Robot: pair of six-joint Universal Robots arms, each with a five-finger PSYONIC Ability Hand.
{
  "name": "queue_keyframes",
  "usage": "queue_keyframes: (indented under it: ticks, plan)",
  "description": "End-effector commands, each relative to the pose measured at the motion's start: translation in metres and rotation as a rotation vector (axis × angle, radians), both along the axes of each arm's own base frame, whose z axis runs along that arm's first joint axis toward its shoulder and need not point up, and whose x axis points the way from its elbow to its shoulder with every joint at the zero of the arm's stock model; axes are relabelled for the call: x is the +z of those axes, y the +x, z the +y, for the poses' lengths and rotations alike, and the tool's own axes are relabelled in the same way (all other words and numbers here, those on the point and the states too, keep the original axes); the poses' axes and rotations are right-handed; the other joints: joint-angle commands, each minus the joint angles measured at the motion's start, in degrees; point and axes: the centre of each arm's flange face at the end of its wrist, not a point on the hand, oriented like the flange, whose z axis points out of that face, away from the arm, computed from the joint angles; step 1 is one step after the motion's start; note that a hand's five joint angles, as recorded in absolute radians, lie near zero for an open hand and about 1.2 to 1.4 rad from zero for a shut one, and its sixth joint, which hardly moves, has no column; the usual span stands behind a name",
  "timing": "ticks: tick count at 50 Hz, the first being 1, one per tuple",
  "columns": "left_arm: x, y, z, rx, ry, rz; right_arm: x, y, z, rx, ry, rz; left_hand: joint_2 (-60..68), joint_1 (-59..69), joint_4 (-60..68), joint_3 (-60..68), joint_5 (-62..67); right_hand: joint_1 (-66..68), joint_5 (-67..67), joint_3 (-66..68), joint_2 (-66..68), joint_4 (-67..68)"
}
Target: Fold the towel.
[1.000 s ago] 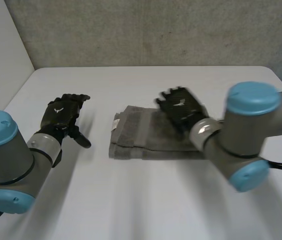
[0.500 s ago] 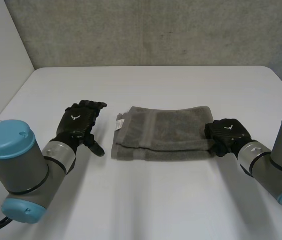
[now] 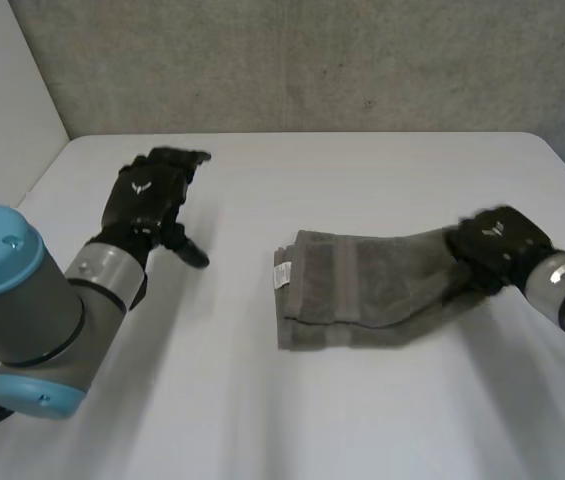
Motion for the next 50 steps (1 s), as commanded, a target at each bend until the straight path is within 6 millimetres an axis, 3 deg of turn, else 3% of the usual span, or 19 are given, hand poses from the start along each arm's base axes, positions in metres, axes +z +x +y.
queue_keyframes:
  ticks: [1,2,3,5,8,9,10,11,12,13,18,22,31,34,36,38,41,47,50]
  plan:
    - [0.033,-0.022,-0.002,-0.053,-0.060,0.114,0.029,0.089,0.040,0.268,-0.073,-0.105,-4.28,-4.03,-4.45,-3.44,-11.96,5.53,3.61,3.81,6.10,3.39]
    - [0.040,-0.024,-0.003,-0.059,-0.072,0.140,0.026,0.113,0.058,0.360,-0.069,-0.109,-4.28,-4.03,-4.45,-3.44,-11.96,5.53,3.61,3.81,6.10,3.39]
    - [0.040,-0.024,-0.003,-0.059,-0.072,0.141,0.026,0.113,0.058,0.361,-0.069,-0.109,-4.28,-4.03,-4.45,-3.44,-11.96,5.53,3.61,3.81,6.10,3.39]
    - [0.045,-0.026,-0.005,-0.064,-0.080,0.160,0.013,0.150,0.090,0.503,-0.044,-0.108,-4.28,-4.03,-4.45,-3.44,-11.96,5.53,3.61,3.81,6.10,3.39]
    - [0.047,-0.028,-0.005,-0.070,-0.079,0.170,-0.003,0.160,0.101,0.525,-0.001,-0.091,-4.28,-4.03,-4.45,-3.44,-11.96,3.76,1.84,2.04,4.32,1.62]
    - [0.046,-0.028,-0.005,-0.069,-0.076,0.172,-0.003,0.160,0.101,0.525,0.000,-0.090,-4.28,-4.03,-4.45,-3.44,-11.96,3.74,1.82,2.02,4.31,1.60]
    - [0.043,-0.029,-0.004,-0.068,-0.067,0.170,-0.007,0.160,0.101,0.516,0.013,-0.089,-4.28,-4.03,-4.45,-3.44,-11.96,-20.40,-22.32,-22.13,-19.84,-22.55]
    - [0.043,-0.029,-0.004,-0.068,-0.066,0.170,-0.007,0.160,0.101,0.516,0.014,-0.089,-4.28,-4.03,-4.45,-3.44,-11.96,-20.65,-22.57,-22.37,-20.08,-22.79]
    - [0.040,-0.029,-0.004,-0.062,-0.058,0.167,-0.008,0.159,0.099,0.499,0.028,-0.096,-4.28,-4.03,-4.45,-3.44,-11.96,-47.13,-49.05,-48.85,-46.56,-49.27]
    - [0.038,-0.030,-0.003,-0.061,-0.053,0.165,-0.008,0.157,0.098,0.468,0.044,-0.108,-4.28,-4.03,-4.45,-3.44,-11.96,-55.05,-56.97,-56.78,-54.49,-57.20]
    - [0.027,-0.035,-0.004,-0.070,-0.029,0.153,0.022,0.138,0.077,0.266,0.065,-0.257,-4.28,-4.03,-4.45,-3.44,-11.96,-63.50,-65.42,-65.22,-62.94,-65.65]
    - [0.022,-0.038,-0.005,-0.076,-0.019,0.150,0.029,0.110,0.052,0.102,0.143,-0.398,-4.28,-4.03,-4.45,-3.44,-11.96,-64.47,-66.39,-66.19,-63.90,-66.61]
    - [-0.018,-0.059,0.014,-0.136,0.089,0.086,0.016,0.100,0.048,0.061,0.230,-0.455,-4.11,-3.86,-4.28,-3.28,-11.79,-64.47,-66.39,-66.19,-63.90,-66.61]
    - [-0.041,-0.066,0.027,-0.163,0.165,0.033,0.001,0.101,0.044,0.062,0.247,-0.447,-4.11,-3.86,-4.28,-3.28,-11.79,-64.47,-66.39,-66.19,-63.90,-66.61]
    - [-0.053,-0.068,0.033,-0.167,0.206,0.005,-0.026,0.104,0.039,0.051,0.290,-0.422,-4.11,-3.86,-4.28,-3.28,-11.79,-64.47,-66.39,-66.19,-63.90,-66.61]
    - [-0.074,-0.070,0.042,-0.174,0.278,-0.044,-0.035,0.105,0.036,0.044,0.302,-0.409,-4.11,-3.86,-4.28,-3.28,-11.79,-64.47,-66.39,-66.19,-63.90,-66.61]
    - [-0.085,-0.071,0.045,-0.169,0.318,-0.078,-0.043,0.105,0.034,0.035,0.313,-0.394,-4.28,-4.03,-4.45,-3.44,-11.96,-64.47,-66.39,-66.19,-63.90,-66.61]
    - [-0.072,-0.070,0.040,-0.119,0.295,-0.106,-0.050,0.097,0.025,0.009,0.305,-0.354,-4.78,-4.53,-4.95,-3.95,-12.46,-64.47,-66.39,-66.19,-63.90,-66.61]
    - [-0.062,-0.070,0.038,-0.106,0.278,-0.097,-0.037,0.097,0.025,0.016,0.275,-0.369,-4.79,-4.53,-4.95,-3.95,-12.46,-64.47,-66.39,-66.19,-63.90,-66.61]
